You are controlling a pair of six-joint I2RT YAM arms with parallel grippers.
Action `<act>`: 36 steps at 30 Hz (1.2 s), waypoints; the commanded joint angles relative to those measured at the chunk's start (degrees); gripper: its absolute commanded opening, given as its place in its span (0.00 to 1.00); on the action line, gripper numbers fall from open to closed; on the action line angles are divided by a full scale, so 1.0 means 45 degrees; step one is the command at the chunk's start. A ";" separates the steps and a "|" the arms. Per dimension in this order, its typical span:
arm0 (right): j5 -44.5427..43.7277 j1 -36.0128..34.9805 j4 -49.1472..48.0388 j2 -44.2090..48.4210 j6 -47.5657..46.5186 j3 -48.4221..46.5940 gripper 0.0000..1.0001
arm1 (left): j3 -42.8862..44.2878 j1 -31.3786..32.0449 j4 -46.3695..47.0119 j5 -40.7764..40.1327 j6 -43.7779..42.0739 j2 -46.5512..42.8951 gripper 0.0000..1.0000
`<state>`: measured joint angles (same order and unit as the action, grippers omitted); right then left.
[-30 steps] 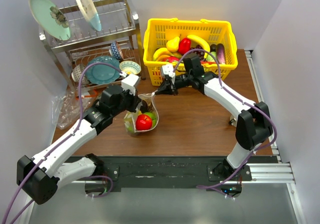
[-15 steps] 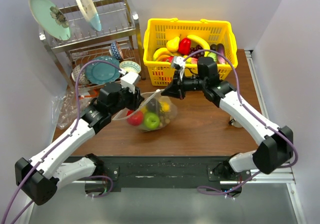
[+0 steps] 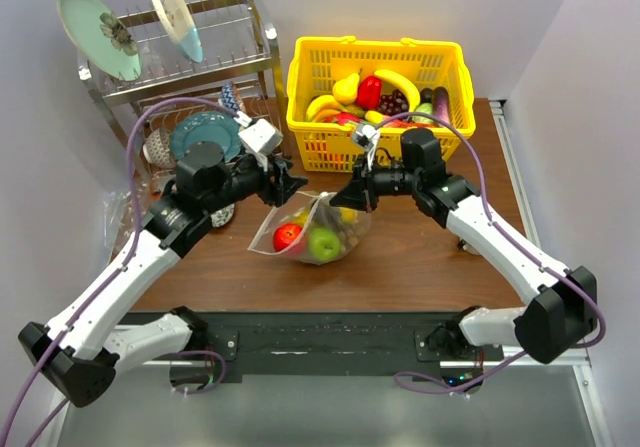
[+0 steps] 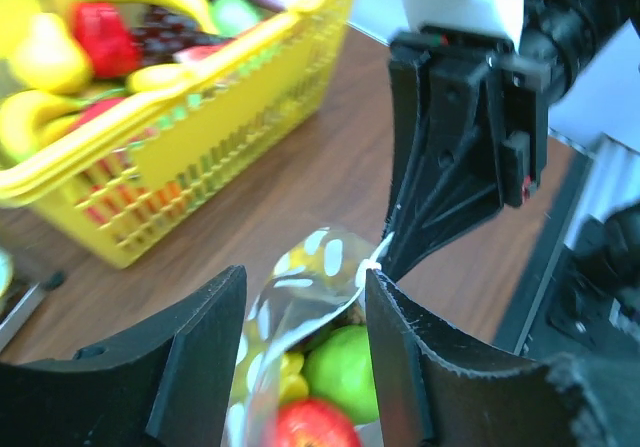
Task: Place the food in the zip-top bag and seal the zipper
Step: Zip the zipper food storage bag at the center of the board.
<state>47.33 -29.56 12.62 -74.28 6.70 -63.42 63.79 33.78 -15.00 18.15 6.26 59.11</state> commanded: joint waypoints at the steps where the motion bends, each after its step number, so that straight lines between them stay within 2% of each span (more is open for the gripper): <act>1: -0.0146 -0.0032 -0.0325 0.0998 0.0835 0.0069 0.00 | 0.0570 0.0362 0.0482 0.2353 -0.0804 0.0710 0.56; 10: -0.0420 -0.0013 0.1140 0.1662 0.0426 -0.0243 0.00 | 0.0902 0.1945 0.0756 0.0479 -0.2153 0.1667 0.53; 19: -0.0381 0.0007 0.1335 0.2229 0.0426 -0.0028 0.00 | 0.1253 0.2239 0.0698 0.1219 -0.3031 0.2293 0.41; 28: -0.0440 -0.0013 0.1433 0.2308 0.0191 0.0070 0.00 | 0.1196 0.2259 0.0444 0.2078 -0.3130 0.2391 0.20; 33: -0.0440 0.0007 0.1453 0.2327 0.0074 0.0011 0.00 | 0.1195 0.2259 0.0191 0.2431 -0.3208 0.2353 0.00; 36: -0.0654 -0.0013 0.1706 0.2347 -0.0101 -0.0144 0.00 | 0.1176 0.2259 0.0112 0.2276 -0.3227 0.2217 0.00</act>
<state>44.91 -29.56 20.43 -65.17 7.84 -62.76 67.07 43.86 -14.76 26.28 -7.16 69.87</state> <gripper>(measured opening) 0.011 0.232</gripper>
